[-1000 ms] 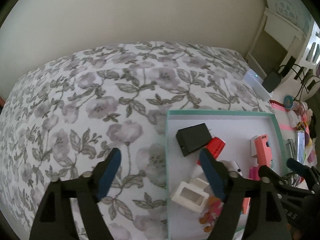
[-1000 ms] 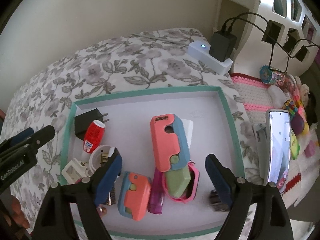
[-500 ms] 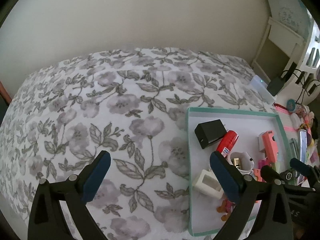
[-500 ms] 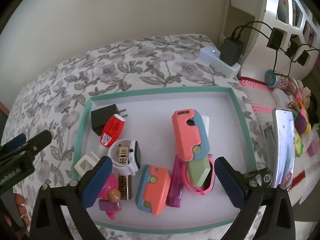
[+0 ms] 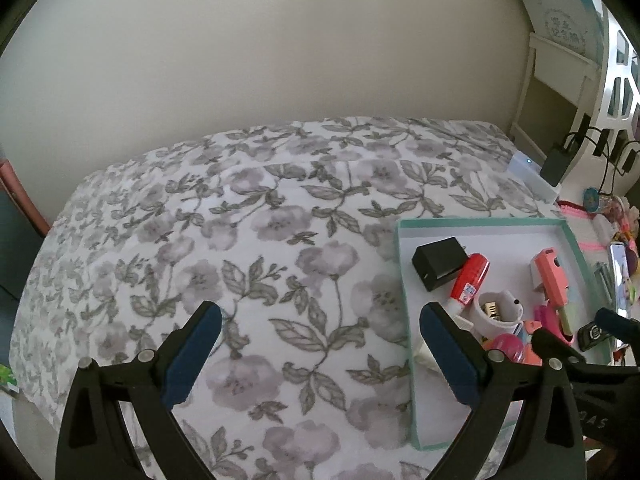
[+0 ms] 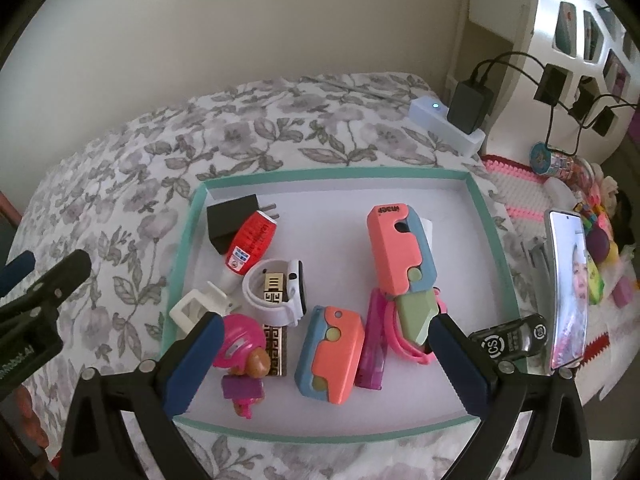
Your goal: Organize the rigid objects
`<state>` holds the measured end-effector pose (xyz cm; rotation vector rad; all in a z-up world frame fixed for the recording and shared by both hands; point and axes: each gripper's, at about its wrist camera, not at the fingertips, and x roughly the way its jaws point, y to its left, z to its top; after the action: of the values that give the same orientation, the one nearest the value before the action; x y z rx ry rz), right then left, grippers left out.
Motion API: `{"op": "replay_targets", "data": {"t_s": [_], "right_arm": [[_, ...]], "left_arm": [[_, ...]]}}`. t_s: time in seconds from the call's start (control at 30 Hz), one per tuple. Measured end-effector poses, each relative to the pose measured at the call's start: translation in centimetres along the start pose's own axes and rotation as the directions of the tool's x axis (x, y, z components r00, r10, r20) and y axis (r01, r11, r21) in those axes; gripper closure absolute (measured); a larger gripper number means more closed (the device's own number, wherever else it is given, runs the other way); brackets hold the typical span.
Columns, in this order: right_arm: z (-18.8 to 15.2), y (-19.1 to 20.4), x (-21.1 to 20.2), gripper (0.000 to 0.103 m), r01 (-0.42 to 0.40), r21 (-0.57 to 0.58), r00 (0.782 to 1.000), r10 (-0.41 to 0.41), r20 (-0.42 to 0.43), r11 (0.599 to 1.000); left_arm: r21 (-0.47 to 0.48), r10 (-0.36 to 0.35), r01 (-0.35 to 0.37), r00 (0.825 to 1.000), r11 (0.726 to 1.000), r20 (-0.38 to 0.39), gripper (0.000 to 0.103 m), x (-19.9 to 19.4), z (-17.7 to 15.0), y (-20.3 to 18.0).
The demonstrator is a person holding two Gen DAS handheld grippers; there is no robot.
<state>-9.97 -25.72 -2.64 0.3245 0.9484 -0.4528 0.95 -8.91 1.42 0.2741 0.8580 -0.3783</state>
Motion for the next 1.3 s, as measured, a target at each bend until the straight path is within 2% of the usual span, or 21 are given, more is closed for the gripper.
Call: {"op": "replay_targets", "data": {"t_s": [0.1,0.23,0.67,0.97,1.3], "right_arm": [[-0.3,-0.1,-0.6,0.000,-0.010,0.015,1.000,0.010,0.016,1.000],[-0.8,0.2,-1.1,0.000,-0.020,0.004,1.000,0.020,0.021,1.000],[-3.1,0.5,-2.7,0.000,-0.039,0.004,0.999,0.039,0.031,0.999],[-4.5,1.2,-3.7,0.000,-0.029,-0.027,0.999,0.030,0.043,0.999],[-5.0,2.1,-4.5,0.000,-0.018,-0.055,0.998,0.021,0.058,0.998]], "left_arm": [[-0.002,0.013,-0.013,1.000,1.000,0.014,0.004,-0.6,-0.2,0.3],[-0.005,0.075,-0.075,0.997,0.997,0.012,0.004,-1.3,-0.7,0.8],[-0.023,0.078,-0.079,0.996,0.997,-0.054,0.004,-2.6,-3.0,2.5],[-0.025,0.142,-0.145,0.985,0.989,-0.098,0.004,-3.2,-4.9,3.8],[-0.038,0.157,-0.163,0.979,0.986,-0.128,0.004,-3.4,-6.1,4.8]]}}
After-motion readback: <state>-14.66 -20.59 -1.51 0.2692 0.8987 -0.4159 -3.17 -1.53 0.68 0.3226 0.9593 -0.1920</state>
